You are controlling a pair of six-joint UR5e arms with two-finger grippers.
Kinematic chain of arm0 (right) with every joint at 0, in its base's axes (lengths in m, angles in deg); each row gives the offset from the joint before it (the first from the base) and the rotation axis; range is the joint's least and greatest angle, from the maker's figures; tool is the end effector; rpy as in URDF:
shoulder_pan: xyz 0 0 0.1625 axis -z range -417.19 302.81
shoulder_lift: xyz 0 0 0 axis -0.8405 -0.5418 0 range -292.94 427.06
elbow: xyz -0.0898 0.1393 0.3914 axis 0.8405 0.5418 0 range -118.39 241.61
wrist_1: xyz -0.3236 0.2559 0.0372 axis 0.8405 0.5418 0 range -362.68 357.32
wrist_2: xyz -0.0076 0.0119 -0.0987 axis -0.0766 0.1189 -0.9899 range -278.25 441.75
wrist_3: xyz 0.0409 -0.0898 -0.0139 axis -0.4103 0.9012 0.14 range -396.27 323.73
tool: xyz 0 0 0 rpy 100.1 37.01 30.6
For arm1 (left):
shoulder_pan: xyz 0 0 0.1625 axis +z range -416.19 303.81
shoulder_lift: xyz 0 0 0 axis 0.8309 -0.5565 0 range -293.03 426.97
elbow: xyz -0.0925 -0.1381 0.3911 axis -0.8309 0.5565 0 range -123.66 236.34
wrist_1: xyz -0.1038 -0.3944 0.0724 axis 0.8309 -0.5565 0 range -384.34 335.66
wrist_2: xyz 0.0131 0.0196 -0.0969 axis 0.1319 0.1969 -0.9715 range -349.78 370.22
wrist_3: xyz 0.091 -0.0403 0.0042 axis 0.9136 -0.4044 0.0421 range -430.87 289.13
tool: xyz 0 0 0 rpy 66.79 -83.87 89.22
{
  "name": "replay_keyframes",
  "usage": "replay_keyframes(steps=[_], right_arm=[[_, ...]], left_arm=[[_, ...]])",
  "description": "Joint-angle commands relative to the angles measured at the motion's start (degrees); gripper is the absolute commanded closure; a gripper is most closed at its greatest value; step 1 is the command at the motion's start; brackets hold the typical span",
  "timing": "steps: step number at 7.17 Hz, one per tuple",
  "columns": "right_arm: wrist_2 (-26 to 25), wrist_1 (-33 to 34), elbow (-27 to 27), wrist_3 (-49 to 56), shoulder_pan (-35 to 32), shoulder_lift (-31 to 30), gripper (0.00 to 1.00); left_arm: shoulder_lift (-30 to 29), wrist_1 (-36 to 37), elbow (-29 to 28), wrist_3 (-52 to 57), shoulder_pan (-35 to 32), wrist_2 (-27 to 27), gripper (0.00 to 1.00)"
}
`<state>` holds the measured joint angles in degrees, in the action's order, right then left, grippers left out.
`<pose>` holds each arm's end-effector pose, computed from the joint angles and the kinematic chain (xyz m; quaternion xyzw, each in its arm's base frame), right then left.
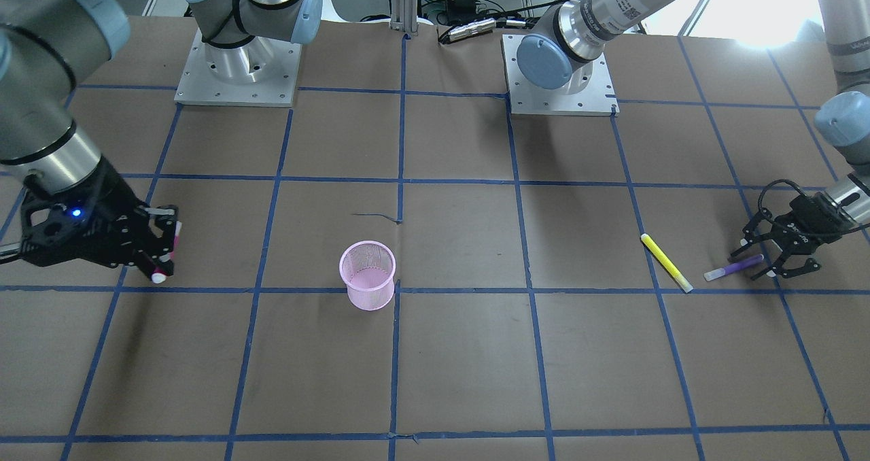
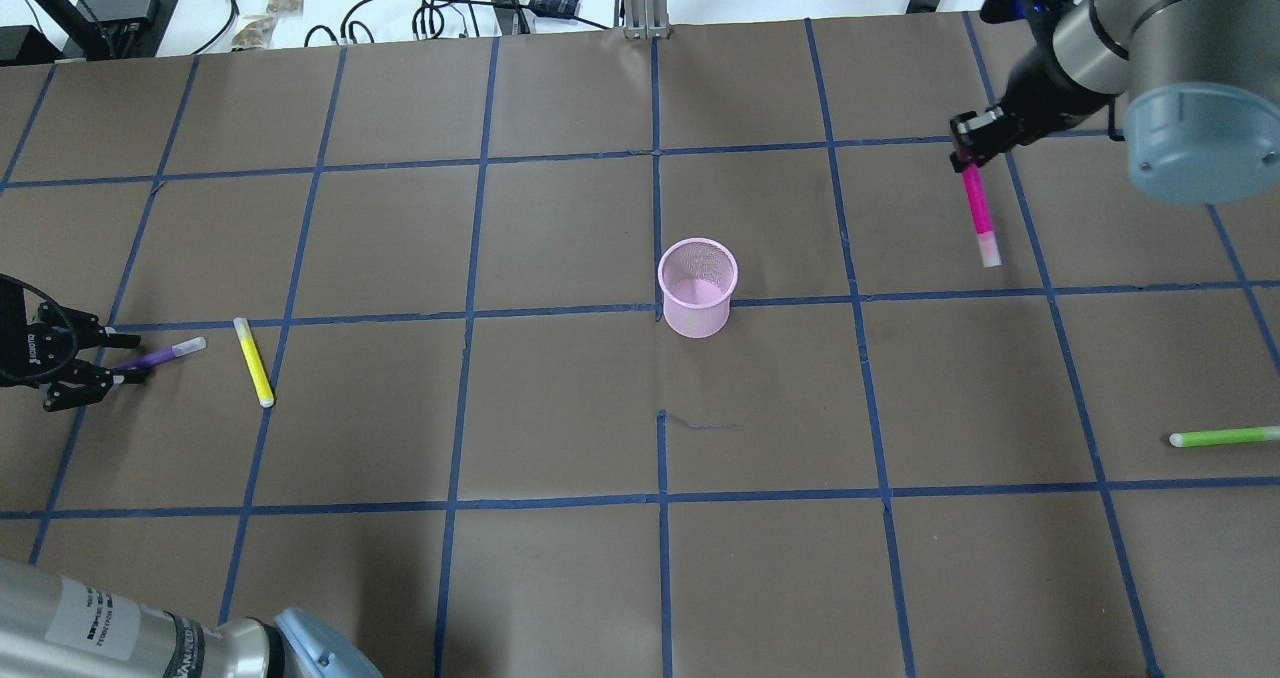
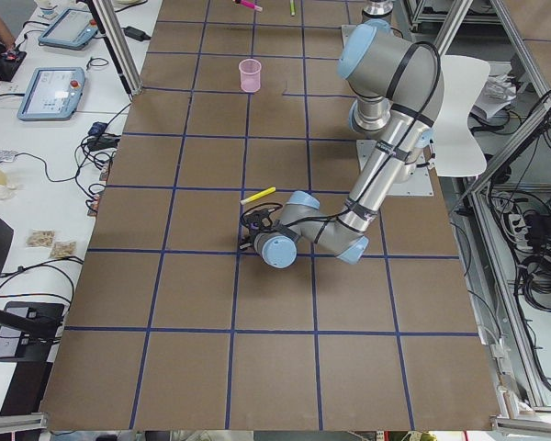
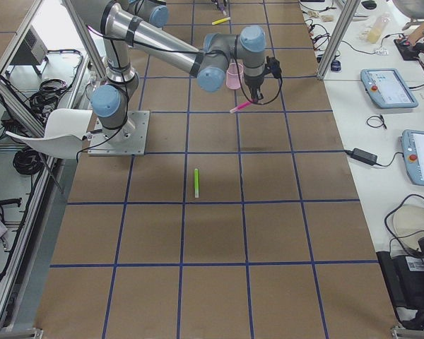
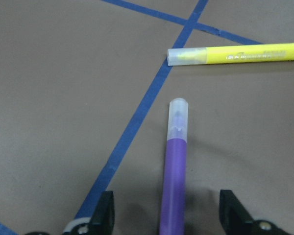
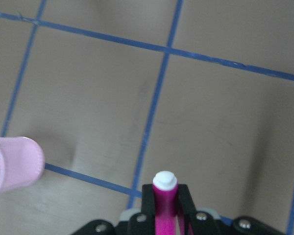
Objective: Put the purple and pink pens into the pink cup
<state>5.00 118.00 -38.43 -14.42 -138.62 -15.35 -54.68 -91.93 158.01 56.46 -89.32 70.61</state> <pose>0.0725 -0.5661 0.3930 -0.1271 0.9788 -0.1390 0.0809 0.3781 -0.4646 0.1386 -0.5105 -0.8034 0.2576 0.1662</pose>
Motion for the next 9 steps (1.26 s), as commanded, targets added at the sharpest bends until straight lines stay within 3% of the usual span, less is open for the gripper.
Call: replay_keyframes(steps=[1,2,3,4,6,8,9], right_arm=[[1.9,11.3,-0.2,-13.3,-12.4,-2.7,1.0],[0.6,17.3,-0.3,-22.7,-16.3,-2.2,1.0],[-0.8,22.6,-0.3,-26.0,-17.4,0.1,1.0],[-0.9,29.4,-0.6,-28.9,-18.3,2.7,1.0],[-9.4,36.6,-3.7,-30.6,-23.1,6.9,1.0],[-10.9,49.9,-9.8,-31.8,-23.7,9.9,1.0],[-12.9,50.9,-10.5,-31.9,-24.2,10.0,1.0]], left_arm=[[-0.9,0.0,-0.4,0.2,0.0,0.1,0.7],[-0.5,-0.1,-0.4,-0.1,0.0,0.1,0.91],[0.2,-0.2,-0.4,-0.8,0.0,0.1,1.0],[0.5,-0.4,-0.4,-2.4,0.0,0.7,1.0],[2.0,-0.6,-0.5,-5.4,-0.1,2.1,1.0],[5.6,-2.2,-3.4,-12.5,-1.4,6.2,1.0],[7.6,-3.8,-4.9,-13.2,-3.8,6.8,1.0]])
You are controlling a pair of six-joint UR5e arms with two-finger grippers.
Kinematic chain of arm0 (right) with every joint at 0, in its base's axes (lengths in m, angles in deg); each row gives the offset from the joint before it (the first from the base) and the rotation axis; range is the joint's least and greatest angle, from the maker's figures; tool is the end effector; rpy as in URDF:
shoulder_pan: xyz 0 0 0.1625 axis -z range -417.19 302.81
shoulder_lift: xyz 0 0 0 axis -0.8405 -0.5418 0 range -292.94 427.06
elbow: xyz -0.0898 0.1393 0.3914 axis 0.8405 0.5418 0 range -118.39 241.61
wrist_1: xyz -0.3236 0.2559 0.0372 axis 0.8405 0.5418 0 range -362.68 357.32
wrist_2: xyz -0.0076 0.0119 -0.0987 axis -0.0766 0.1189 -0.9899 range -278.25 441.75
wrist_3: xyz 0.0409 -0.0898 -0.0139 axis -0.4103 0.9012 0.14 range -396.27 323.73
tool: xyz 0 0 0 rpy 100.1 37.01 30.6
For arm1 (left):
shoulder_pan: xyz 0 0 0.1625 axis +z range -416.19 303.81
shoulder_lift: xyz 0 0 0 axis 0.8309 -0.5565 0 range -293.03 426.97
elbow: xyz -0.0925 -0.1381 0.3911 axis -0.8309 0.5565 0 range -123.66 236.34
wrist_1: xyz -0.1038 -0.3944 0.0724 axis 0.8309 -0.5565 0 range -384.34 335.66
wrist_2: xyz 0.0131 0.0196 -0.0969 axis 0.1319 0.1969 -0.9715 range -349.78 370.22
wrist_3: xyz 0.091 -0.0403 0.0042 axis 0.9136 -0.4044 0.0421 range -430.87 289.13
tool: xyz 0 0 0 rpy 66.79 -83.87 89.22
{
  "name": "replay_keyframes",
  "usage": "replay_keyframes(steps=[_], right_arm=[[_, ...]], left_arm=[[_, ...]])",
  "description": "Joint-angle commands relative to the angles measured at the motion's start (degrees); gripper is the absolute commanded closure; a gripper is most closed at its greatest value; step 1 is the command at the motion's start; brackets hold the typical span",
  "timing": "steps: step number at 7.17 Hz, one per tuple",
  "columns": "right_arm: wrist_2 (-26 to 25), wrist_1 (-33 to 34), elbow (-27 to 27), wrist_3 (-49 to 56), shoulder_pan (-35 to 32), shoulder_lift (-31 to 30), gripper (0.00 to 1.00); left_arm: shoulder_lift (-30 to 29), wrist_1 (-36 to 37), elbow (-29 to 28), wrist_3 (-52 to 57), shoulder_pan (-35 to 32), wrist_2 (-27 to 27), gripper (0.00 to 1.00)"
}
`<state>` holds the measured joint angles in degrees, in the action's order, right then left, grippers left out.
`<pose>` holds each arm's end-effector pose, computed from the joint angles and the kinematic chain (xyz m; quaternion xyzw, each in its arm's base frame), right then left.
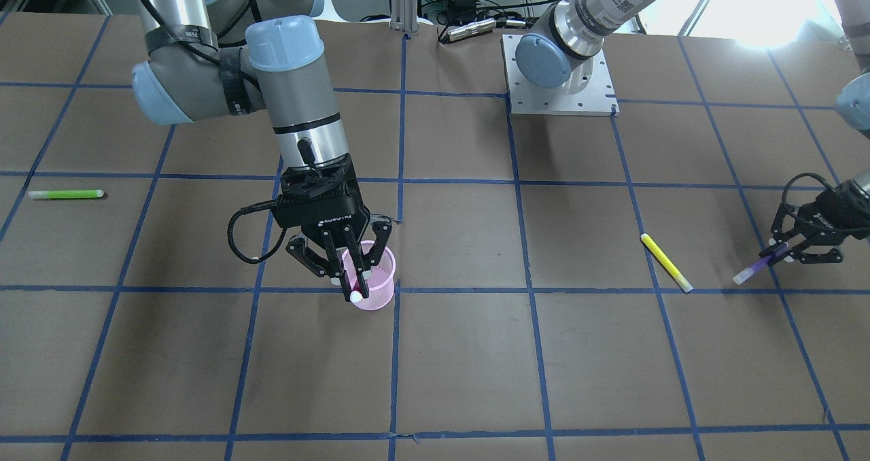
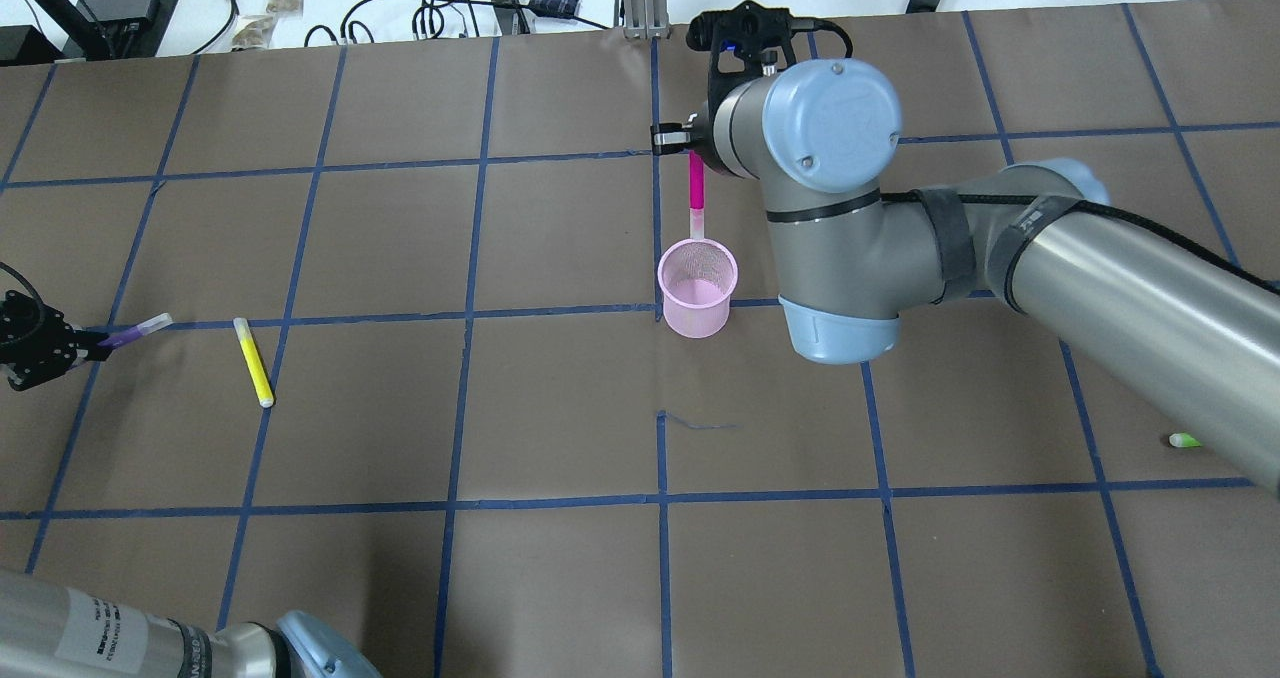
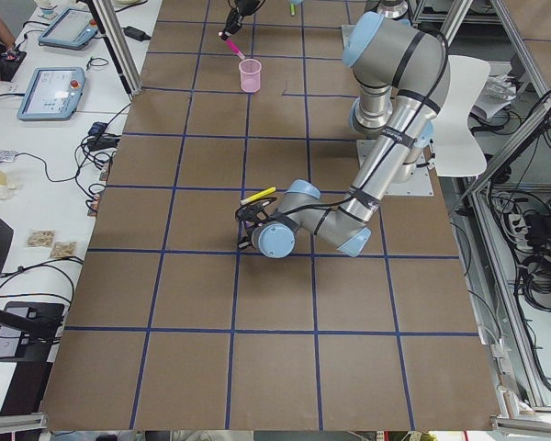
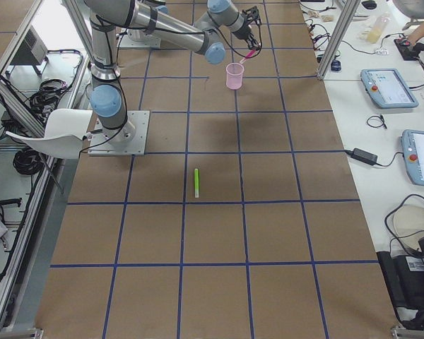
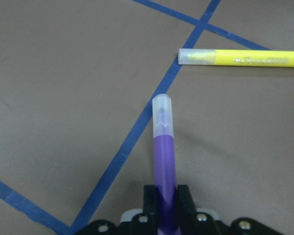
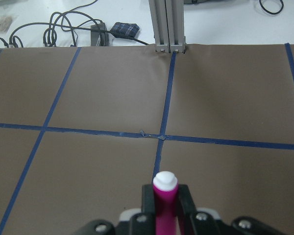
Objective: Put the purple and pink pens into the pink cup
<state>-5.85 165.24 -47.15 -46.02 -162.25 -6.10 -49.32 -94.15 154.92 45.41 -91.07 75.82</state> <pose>0.2841 -0.5271 0.3345 -0.0507 0.9310 -0.3483 0.0965 0.3789 -0.4767 0.2061 -0.4699 -0.8483 0.1997 0.1403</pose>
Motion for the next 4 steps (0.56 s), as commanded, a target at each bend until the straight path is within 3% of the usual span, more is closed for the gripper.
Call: replay_keyframes(steps=[1,4], right_arm=[[-2.1,3.6,-2.5,-0.4,-0.8,0.9,1.0],[-2.0,3.5,-4.4,-0.8,-0.9,1.1,1.0]], left_arm=[[5.3,-2.9,-2.3,-6.1,-4.4,4.1,1.0],[15.5,-9.3,-2.4,-11.7,-12.1,6.3,1.0]])
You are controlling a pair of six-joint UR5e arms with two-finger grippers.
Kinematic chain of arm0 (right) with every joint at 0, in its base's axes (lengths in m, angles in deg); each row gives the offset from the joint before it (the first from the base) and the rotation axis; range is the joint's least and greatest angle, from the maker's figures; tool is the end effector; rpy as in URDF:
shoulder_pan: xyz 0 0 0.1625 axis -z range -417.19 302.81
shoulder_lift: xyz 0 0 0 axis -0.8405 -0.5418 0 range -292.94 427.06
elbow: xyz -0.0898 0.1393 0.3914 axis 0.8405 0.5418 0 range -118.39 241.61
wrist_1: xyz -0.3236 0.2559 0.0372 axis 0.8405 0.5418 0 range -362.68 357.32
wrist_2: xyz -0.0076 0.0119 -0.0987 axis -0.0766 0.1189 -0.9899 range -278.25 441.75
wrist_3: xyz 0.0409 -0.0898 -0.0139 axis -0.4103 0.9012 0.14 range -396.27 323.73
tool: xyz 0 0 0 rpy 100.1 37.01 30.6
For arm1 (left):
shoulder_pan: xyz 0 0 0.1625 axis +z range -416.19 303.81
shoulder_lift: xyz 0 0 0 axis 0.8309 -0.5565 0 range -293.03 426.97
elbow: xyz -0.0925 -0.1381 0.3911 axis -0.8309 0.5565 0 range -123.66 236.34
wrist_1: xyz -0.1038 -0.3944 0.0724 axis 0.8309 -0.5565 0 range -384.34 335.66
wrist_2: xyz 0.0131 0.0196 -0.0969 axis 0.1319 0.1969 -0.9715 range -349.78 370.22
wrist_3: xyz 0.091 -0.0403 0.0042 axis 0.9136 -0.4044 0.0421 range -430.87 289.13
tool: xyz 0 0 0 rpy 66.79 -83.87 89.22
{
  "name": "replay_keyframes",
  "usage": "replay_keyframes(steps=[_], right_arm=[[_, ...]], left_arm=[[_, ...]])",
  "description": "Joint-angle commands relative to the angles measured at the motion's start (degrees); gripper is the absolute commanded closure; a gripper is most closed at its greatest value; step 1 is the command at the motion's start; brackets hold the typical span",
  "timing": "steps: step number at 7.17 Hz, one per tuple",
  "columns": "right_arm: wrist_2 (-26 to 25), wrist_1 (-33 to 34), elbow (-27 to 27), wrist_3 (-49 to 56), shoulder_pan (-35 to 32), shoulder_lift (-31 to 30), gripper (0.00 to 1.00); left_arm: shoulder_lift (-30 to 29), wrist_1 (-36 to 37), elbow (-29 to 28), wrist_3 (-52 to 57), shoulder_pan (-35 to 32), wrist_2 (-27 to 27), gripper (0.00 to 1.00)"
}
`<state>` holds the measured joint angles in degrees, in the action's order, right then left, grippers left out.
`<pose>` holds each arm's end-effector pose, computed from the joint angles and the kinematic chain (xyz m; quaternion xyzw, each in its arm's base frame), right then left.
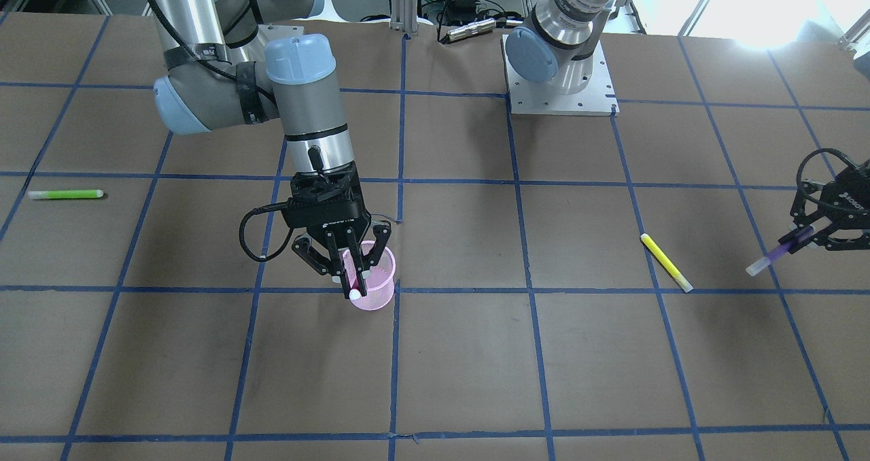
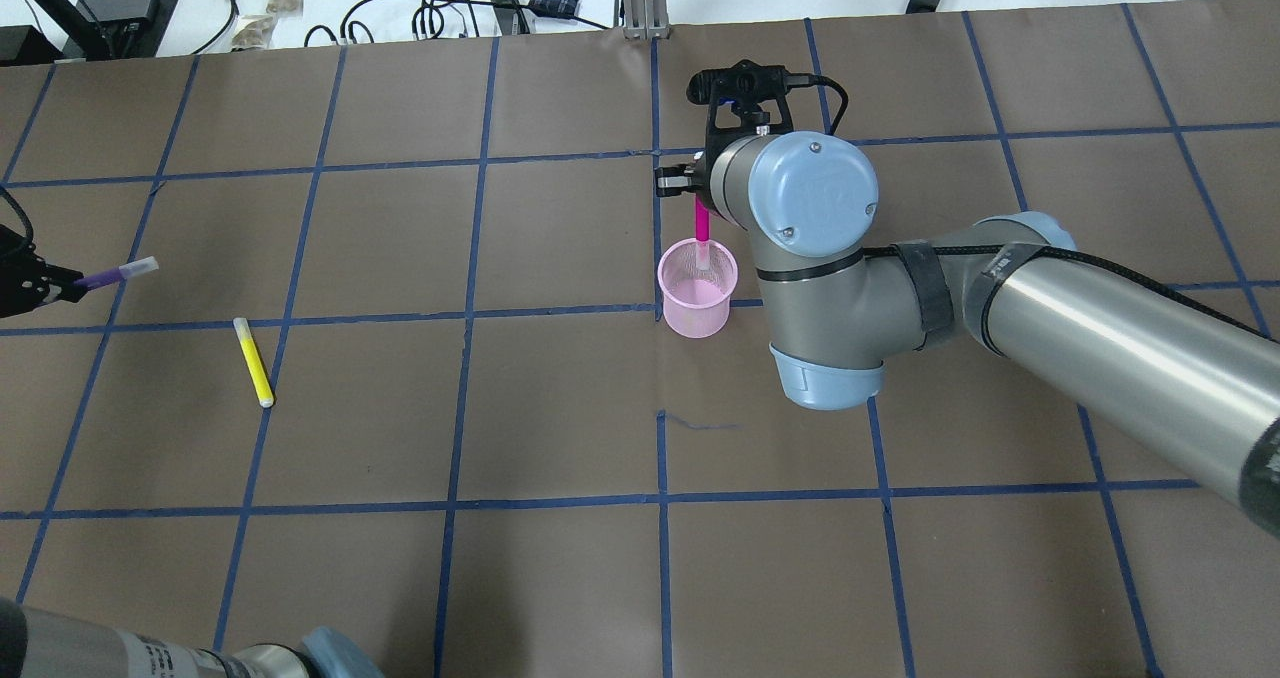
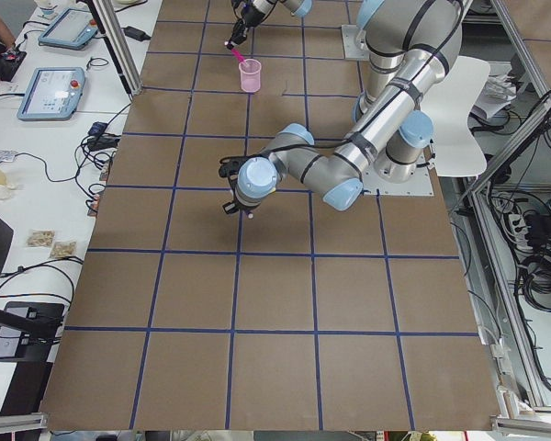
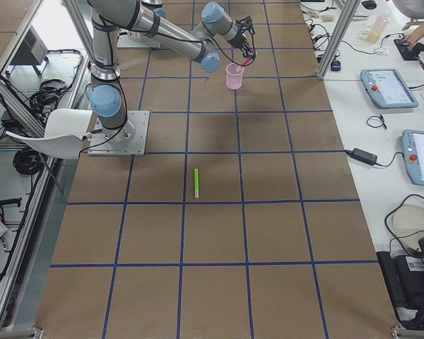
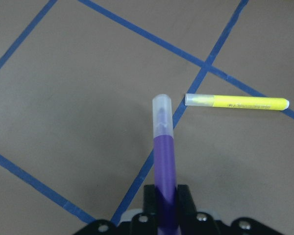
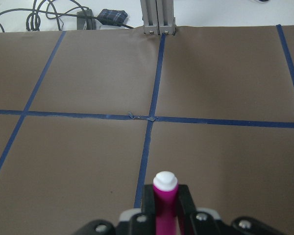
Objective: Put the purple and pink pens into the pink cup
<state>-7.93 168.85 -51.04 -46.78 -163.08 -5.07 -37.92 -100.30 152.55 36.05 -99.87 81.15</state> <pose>0.2845 -0.5108 0.3024 -0.0449 0.9356 -0.3405 0.0825 0.2923 -0.5083 0.3262 -0.4878 -0.8550 0.1468 0.0974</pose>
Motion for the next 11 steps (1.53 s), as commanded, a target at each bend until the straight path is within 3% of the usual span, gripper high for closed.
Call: replay_keyframes(steps=[1,2,3,4,5,6,7,8,10,11], right_arm=[[0.0,-0.1,-1.3,0.0,-0.1,0.1,1.0],[0.1,-0.1,-2.0,0.0,-0.1,0.1,0.99],[0.1,-0.1,-2.1,-0.4,-0.1,0.1,0.75],[-0.1,0.1,-2.1,-0.4,0.0,0.2,0.41],[-0.1,0.0,-1.8,-0.4,0.0,0.2,0.15],[0.1,-0.5,-1.1,-0.2,0.8,-0.2,0.0],[0.6,-4.4,0.8,-0.1,2.2,-0.4,0.0],[1.3,-11.5,5.1,0.0,4.2,-0.4,0.0],[4.8,-32.8,16.3,1.3,10.5,-0.6,0.0],[4.9,-44.6,21.0,4.0,15.1,-0.6,0.0]], left_arm=[[7.2,-5.6,-0.1,-3.5,-6.3,1.1,1.0],[9.3,-7.2,-0.1,-5.5,-10.2,2.5,1.0],[11.2,-7.6,0.0,-7.9,-14.4,4.5,1.0],[13.0,-7.7,-0.1,-10.4,-18.6,6.7,1.0],[14.5,-7.5,-0.1,-14.5,-22.2,8.0,1.0],[15.3,-7.6,0.1,-18.2,-25.6,8.0,1.0],[15.9,-7.4,0.2,-22.9,-30.5,8.2,1.0],[14.8,-5.4,-0.1,-27.9,-36.8,12.4,1.0],[13.8,-0.6,0.0,-39.4,-46.6,16.3,1.0],[12.3,3.8,0.4,-46.4,-52.0,22.3,1.0]])
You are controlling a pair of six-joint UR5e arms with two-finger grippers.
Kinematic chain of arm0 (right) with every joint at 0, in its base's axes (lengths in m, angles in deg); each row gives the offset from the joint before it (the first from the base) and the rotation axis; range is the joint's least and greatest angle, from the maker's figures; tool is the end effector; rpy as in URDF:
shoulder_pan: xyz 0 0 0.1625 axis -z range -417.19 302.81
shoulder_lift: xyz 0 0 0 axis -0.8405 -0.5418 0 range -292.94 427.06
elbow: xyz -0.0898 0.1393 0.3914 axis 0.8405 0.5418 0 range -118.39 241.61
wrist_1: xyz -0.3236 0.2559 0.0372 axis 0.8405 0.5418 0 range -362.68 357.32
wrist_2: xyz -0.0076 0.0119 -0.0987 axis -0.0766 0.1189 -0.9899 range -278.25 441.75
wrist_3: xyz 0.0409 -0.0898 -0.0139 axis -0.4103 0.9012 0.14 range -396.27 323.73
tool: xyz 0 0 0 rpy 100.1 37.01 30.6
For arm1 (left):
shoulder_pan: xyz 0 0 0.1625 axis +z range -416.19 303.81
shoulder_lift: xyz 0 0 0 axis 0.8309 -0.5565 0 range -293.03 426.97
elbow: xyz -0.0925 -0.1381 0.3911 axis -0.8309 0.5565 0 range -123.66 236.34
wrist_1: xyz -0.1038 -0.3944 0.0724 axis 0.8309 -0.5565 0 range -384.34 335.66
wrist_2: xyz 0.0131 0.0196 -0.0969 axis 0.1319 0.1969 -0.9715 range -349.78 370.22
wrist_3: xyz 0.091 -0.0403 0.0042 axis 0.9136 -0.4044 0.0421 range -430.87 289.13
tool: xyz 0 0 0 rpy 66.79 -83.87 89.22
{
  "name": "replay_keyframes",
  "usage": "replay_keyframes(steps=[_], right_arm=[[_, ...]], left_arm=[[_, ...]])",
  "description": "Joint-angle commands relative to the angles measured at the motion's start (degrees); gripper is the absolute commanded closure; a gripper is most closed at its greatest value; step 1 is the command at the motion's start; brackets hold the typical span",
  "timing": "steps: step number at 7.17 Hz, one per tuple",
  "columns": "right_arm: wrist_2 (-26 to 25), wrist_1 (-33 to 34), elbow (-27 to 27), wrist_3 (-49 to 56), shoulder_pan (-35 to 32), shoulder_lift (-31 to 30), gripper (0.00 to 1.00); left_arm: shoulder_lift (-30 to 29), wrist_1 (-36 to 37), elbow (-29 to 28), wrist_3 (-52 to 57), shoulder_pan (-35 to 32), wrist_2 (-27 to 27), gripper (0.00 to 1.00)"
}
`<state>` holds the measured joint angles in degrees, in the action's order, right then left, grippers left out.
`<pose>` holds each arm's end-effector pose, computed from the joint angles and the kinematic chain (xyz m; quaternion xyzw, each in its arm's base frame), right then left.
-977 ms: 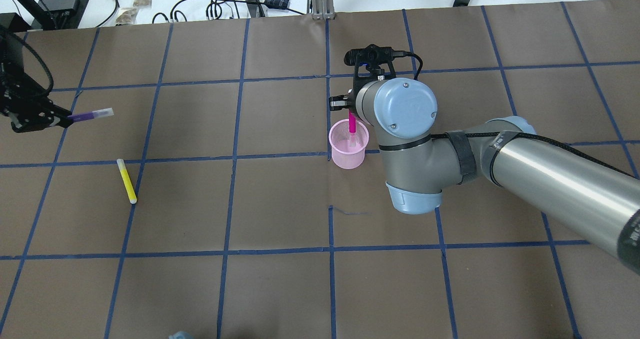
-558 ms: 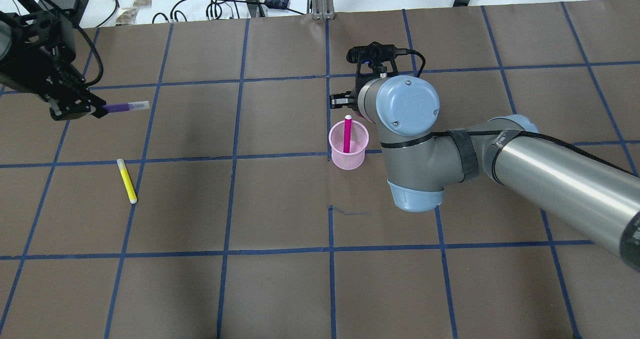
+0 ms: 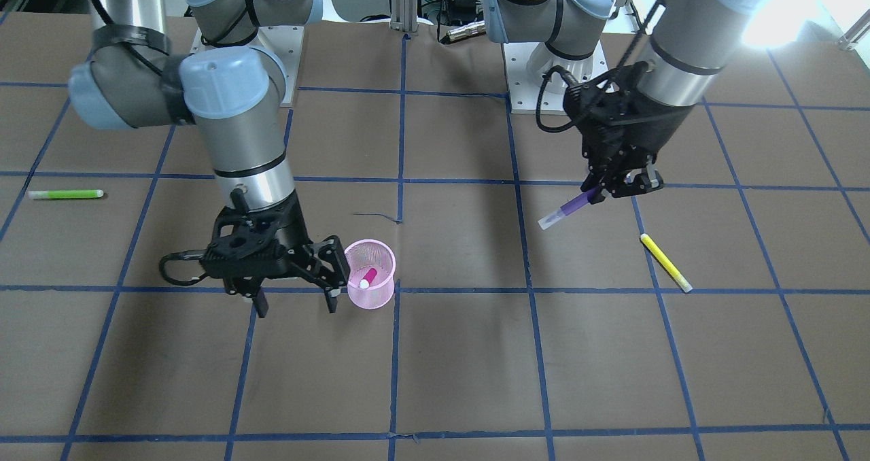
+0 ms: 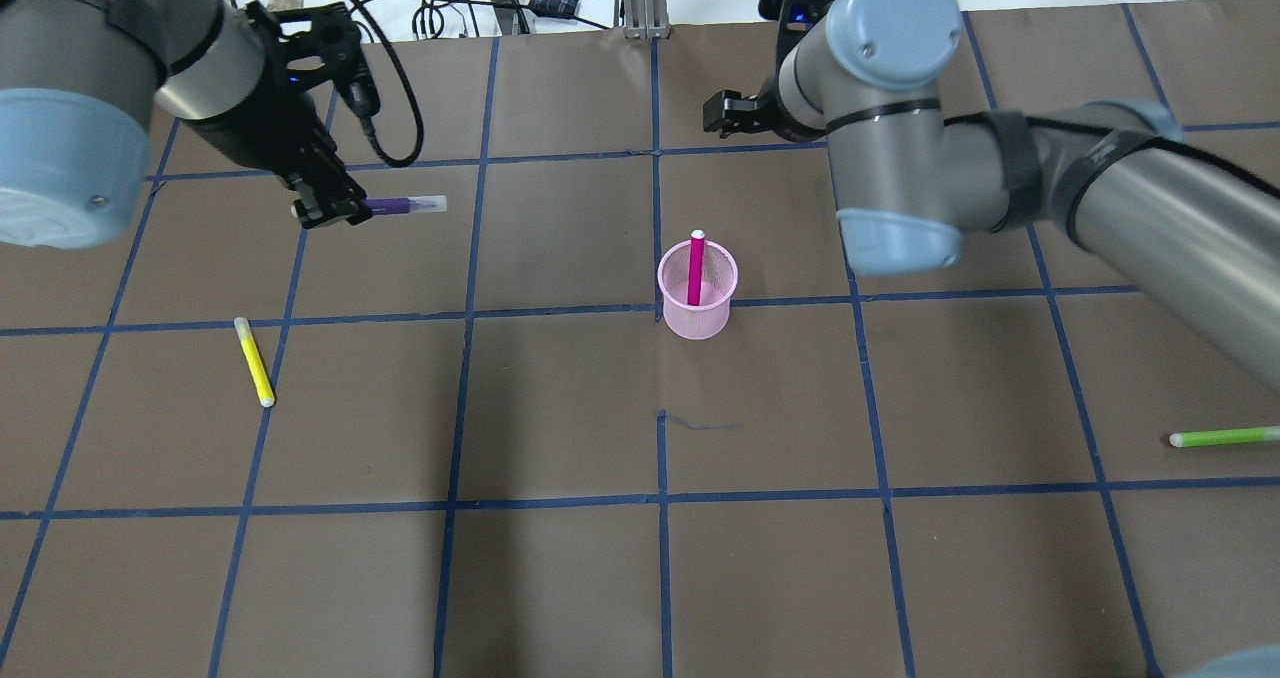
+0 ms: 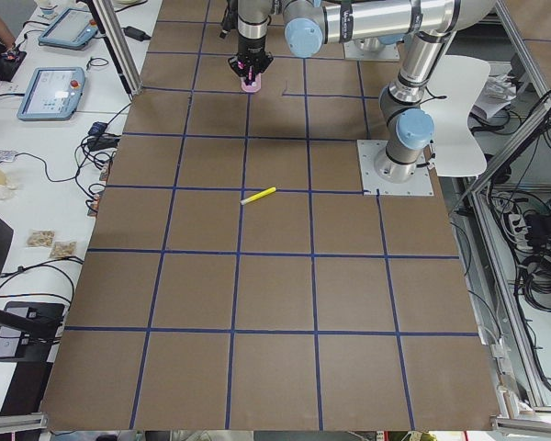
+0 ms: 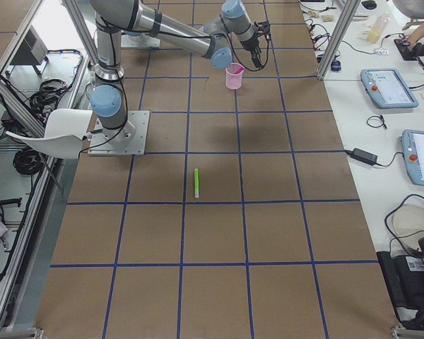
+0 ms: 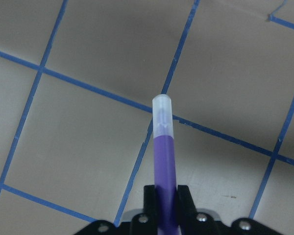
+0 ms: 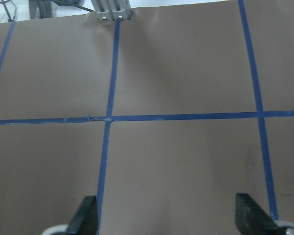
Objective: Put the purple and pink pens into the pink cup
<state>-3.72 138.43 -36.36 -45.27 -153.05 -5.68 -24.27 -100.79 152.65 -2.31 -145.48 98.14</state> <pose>0.2030 -0.5963 0.3553 0.0179 0.9737 -0.2169 0.0671 -0.1305 -0.5092 0.4471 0.5580 0.8280 -0.0534 0.0148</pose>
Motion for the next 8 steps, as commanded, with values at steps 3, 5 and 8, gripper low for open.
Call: replay_keyframes(steps=[3,5,8], right_arm=[[-2.5,-37.3,10.5,6.0,7.8,-4.4,0.0],[-2.9,-44.1,10.6,6.4,8.0,-5.9,0.0],[-3.2,-44.8,10.0,7.0,8.1,-5.9,0.0]], left_arm=[[-10.6,14.8,-2.5,-17.7,-22.0,11.9,1.0],[-15.0,14.5,-3.2,-17.3,-28.9,16.5,1.0],[-21.1,14.6,-4.2,-16.2,-32.1,17.7,1.0]])
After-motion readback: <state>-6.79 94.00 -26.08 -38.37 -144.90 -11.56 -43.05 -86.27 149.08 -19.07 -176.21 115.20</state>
